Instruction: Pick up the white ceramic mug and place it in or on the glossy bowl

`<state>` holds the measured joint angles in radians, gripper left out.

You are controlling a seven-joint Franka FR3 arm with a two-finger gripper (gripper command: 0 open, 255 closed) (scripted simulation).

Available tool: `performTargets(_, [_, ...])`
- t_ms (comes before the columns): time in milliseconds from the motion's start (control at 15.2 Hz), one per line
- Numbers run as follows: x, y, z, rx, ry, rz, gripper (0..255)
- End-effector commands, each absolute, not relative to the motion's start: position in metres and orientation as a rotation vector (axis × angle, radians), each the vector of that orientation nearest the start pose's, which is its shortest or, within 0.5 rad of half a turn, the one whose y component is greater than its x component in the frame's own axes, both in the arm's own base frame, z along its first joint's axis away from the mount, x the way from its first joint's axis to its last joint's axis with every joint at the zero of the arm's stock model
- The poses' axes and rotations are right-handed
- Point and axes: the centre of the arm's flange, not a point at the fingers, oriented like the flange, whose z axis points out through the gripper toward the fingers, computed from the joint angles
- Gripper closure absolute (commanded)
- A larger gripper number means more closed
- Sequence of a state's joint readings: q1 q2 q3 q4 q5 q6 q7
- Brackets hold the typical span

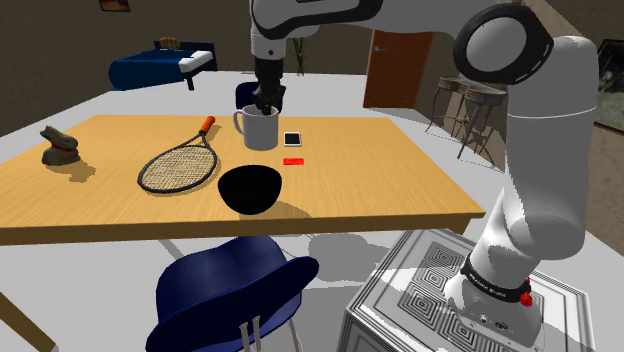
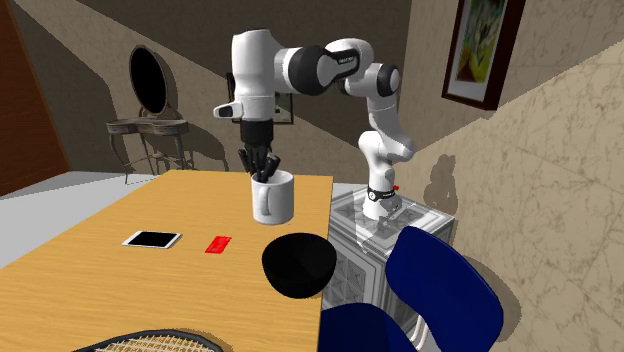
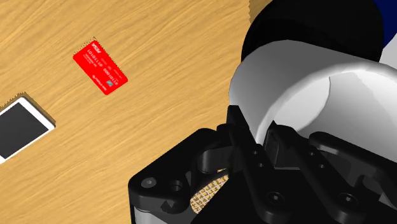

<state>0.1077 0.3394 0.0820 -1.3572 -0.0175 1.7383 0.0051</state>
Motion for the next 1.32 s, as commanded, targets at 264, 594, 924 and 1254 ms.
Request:
performTargets(264, [0.643,0.196,0.541,-3.114,-0.282,-0.065,255])
performTargets(594, [0.643,0.196,0.515,-3.114,-0.282,-0.065,255])
performTargets(924, [0.643,0.196,0.488,-3.114,-0.282,-0.065,255])
performTargets(1254, [0.643,0.196,0.462,-3.114,-0.282,-0.065,255])
